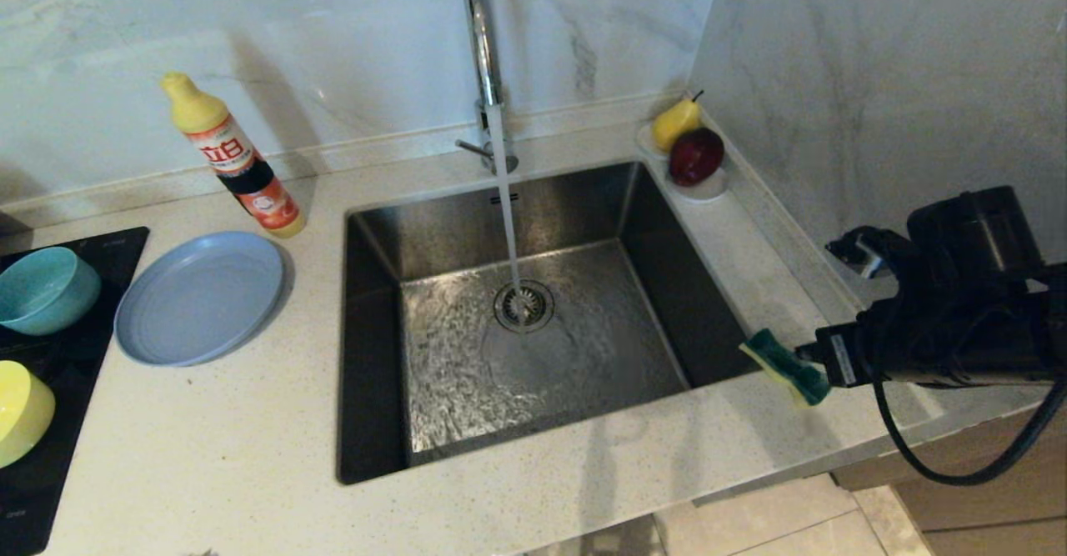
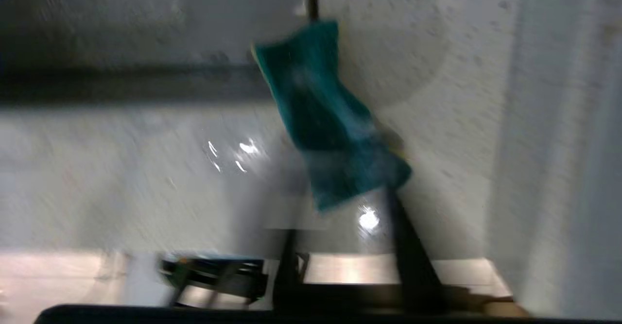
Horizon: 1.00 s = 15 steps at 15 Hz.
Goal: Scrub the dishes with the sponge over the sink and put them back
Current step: Turn off the faucet
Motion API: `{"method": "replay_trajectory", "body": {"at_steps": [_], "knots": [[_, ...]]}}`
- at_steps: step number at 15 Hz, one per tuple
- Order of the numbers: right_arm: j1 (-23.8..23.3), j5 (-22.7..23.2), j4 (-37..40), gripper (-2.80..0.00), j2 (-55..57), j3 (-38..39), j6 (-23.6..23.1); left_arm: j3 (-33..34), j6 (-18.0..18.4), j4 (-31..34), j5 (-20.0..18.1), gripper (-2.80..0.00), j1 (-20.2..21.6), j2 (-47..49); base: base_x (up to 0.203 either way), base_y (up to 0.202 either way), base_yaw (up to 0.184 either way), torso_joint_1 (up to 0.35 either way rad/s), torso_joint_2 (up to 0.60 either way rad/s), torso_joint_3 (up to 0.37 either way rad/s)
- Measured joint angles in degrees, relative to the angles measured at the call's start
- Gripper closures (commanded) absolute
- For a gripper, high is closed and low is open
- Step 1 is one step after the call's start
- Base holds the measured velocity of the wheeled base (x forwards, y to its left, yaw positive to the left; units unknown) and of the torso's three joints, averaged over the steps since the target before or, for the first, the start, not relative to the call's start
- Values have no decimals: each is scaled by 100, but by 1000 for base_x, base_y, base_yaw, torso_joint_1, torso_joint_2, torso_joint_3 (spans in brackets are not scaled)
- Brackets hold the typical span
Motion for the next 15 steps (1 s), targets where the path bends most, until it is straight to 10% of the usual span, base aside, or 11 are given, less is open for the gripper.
{"method": "replay_trajectory", "body": {"at_steps": [15], "knots": [[-13, 5, -44, 0, 698, -198, 346, 0, -2, 2, 0, 0, 0, 2, 0, 0, 0, 0, 0, 0]]}}
